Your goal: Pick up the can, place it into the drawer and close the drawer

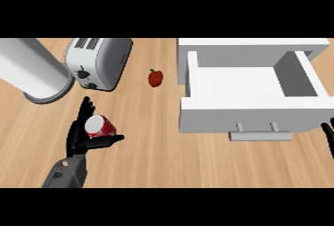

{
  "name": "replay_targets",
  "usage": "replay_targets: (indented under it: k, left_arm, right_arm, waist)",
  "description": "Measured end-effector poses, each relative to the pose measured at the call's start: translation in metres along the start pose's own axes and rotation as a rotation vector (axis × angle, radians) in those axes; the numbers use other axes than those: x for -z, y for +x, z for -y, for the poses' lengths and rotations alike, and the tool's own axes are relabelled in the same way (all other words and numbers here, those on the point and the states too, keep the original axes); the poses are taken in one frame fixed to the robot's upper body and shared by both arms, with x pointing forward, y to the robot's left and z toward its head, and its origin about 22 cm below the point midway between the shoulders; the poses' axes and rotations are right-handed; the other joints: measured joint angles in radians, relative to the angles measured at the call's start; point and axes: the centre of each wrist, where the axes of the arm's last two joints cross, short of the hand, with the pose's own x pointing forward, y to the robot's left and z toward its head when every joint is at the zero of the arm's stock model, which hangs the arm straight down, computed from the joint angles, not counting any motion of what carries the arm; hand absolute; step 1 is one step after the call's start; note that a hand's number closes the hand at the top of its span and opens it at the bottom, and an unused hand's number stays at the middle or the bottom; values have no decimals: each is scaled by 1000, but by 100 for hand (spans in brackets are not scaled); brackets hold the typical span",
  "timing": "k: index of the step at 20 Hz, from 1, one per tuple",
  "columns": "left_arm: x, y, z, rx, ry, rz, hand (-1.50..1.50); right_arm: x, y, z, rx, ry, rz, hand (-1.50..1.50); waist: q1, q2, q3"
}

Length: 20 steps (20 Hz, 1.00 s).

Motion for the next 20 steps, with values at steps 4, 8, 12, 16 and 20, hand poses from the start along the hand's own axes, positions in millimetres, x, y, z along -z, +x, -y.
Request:
replay_targets:
  k: [4, 8, 12, 16, 20]
  left_arm:
    - [5, -6, 13, -11, -19, 15, 150]
    - [13, 4, 24, -50, -49, 24, 150]
    - [14, 11, 29, -83, -79, 37, 150]
    - [10, 16, 17, -94, -58, 51, 150]
    - [16, 23, 2, -97, -35, 67, 150]
  right_arm:
    - [2, 2, 3, 3, -4, 3, -150]
    - [2, 1, 4, 7, -10, 0, -150]
    - [2, -2, 5, 11, -12, -1, -150]
    - [-4, -1, 9, 10, -12, 1, -150]
    - [-3, 2, 5, 12, -10, 4, -150]
  waist:
    - [-2, 1, 0]
    - [0, 0, 0]
    - [1, 0, 0]
    - [1, 0, 0]
    - [2, 0, 0]
